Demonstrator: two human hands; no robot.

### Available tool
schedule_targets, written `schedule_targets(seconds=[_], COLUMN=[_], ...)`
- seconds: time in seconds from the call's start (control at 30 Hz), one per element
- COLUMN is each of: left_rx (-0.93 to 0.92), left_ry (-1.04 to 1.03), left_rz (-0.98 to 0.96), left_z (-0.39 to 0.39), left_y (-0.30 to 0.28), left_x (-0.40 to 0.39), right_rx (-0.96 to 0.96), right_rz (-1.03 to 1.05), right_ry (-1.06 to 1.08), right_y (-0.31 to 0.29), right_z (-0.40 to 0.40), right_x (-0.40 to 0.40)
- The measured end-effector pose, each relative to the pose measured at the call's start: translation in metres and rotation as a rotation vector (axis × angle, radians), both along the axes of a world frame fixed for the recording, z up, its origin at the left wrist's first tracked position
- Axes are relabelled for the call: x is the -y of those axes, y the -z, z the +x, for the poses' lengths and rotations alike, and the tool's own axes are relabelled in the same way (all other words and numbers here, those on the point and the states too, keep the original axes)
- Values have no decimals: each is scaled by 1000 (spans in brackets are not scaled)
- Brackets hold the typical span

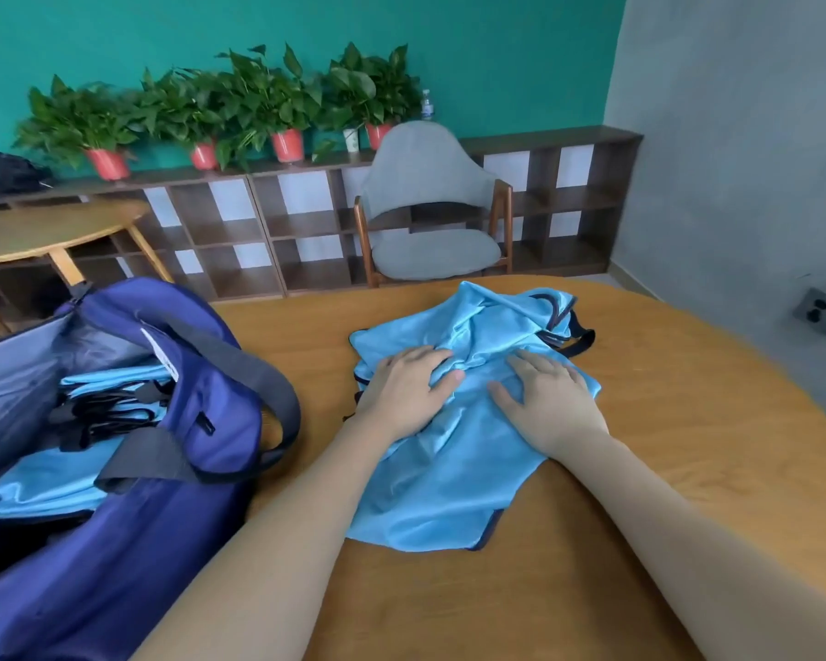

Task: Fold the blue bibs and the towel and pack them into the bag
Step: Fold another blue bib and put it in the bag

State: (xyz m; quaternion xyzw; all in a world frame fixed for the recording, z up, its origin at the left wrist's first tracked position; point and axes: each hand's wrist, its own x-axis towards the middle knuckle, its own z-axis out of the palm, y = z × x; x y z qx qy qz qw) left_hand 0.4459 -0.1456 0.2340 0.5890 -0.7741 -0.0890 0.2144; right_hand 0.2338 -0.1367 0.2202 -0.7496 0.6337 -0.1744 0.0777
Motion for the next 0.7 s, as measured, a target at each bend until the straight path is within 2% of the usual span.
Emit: schedule_targets(seconds=[0.07,0.17,0.27,0.33,0.43,0.57,0.7], left_rx=[-93,-331,-609,-700,-712,-585,-479], left_ry=[-25,-59,-114,-113,-95,-53,28], left_rz=[-19,-99,-147,-179,-215,-302,-365], left_z=[0,6,11,14,9,-4,0], left_y=[2,2,-11,-21,-23,-3,10], left_x=[0,-11,-32,-56,-103,-160,-190], right_rx=[74,154,278,329,382,488,458], right_rz=[-66,-152,-171,-188,-204,-165,-113], right_ry=[-4,-93,-175,-218,-301,-435,-546], right_y=[2,2,1,-1,-4,-8,-4], right_z=[-2,-6,-12,-12,-11,-13,-14], right_x=[2,-11,-33,-49,-80,-121,-148])
